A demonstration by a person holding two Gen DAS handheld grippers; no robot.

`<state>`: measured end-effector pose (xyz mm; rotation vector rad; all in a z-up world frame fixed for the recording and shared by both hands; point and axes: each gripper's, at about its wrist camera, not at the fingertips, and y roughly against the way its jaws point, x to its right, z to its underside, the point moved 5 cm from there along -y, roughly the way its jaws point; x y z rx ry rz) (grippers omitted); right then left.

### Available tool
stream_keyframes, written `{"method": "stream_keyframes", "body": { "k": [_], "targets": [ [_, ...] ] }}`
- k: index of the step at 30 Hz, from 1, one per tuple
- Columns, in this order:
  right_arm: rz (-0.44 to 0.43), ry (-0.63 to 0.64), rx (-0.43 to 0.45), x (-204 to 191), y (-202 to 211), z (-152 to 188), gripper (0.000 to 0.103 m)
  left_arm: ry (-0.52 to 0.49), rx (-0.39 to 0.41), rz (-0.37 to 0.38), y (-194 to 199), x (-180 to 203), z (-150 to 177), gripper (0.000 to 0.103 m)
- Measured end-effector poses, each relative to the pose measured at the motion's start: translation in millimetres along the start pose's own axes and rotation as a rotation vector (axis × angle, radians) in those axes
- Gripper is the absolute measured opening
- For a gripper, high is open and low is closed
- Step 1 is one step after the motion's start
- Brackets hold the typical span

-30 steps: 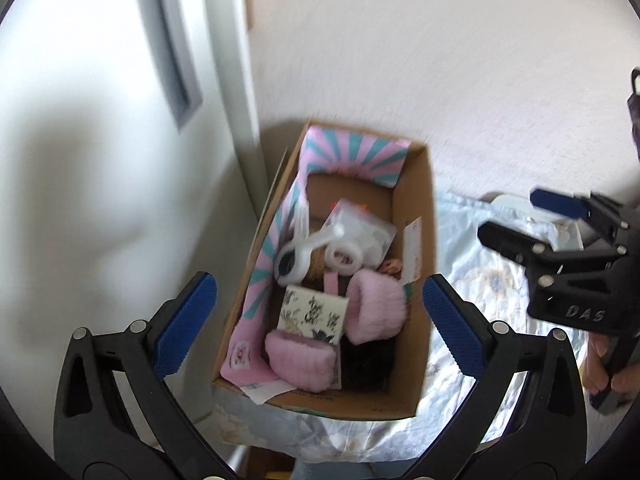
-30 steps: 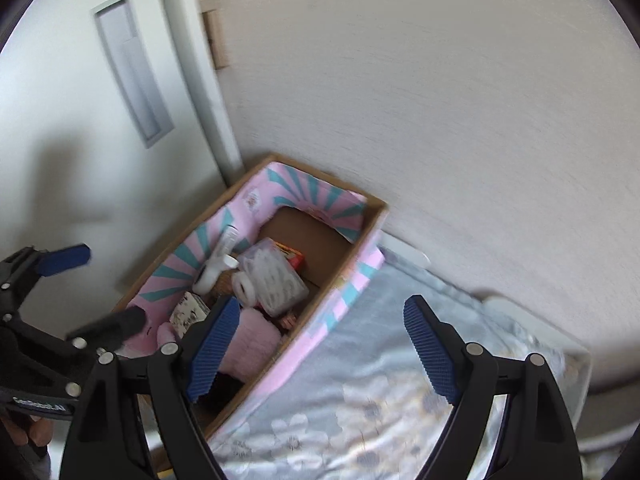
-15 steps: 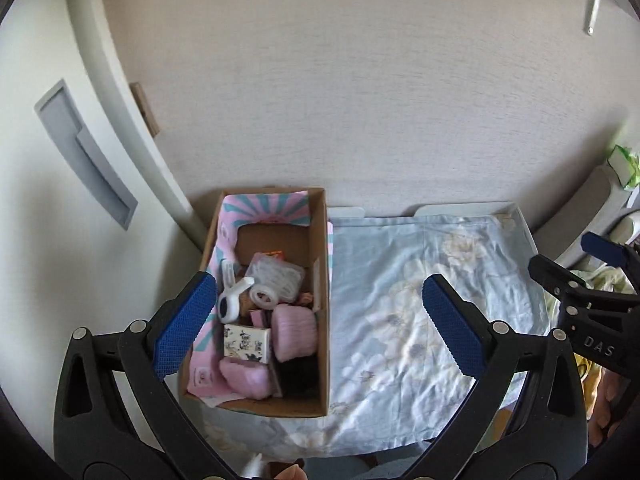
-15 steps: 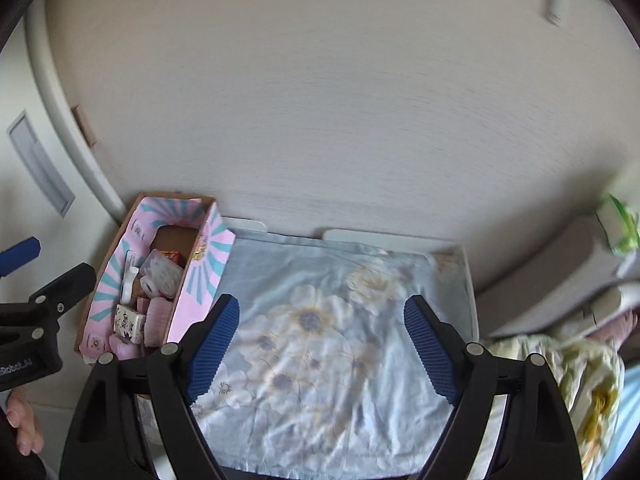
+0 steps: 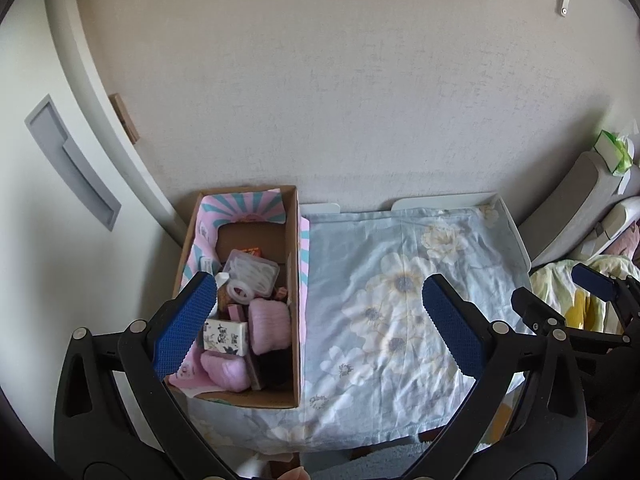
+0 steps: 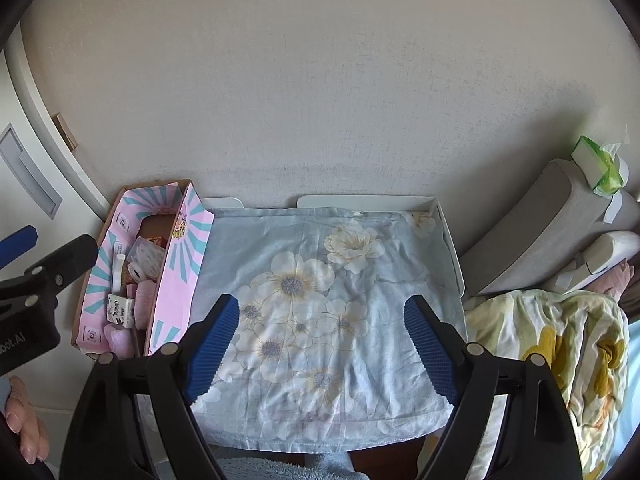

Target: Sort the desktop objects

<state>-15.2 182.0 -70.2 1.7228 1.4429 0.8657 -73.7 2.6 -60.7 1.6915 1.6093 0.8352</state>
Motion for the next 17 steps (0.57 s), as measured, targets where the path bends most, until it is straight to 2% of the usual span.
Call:
{"method": "stream_keyframes", "body": {
  "k": [17],
  "targets": [
    [-0.004, 0.007, 0.019, -5.0, 4.9, -3.9, 0.082, 0.035, 0.029, -0.008, 9.8, -19.0, 3.1, 0.103]
  ]
}}
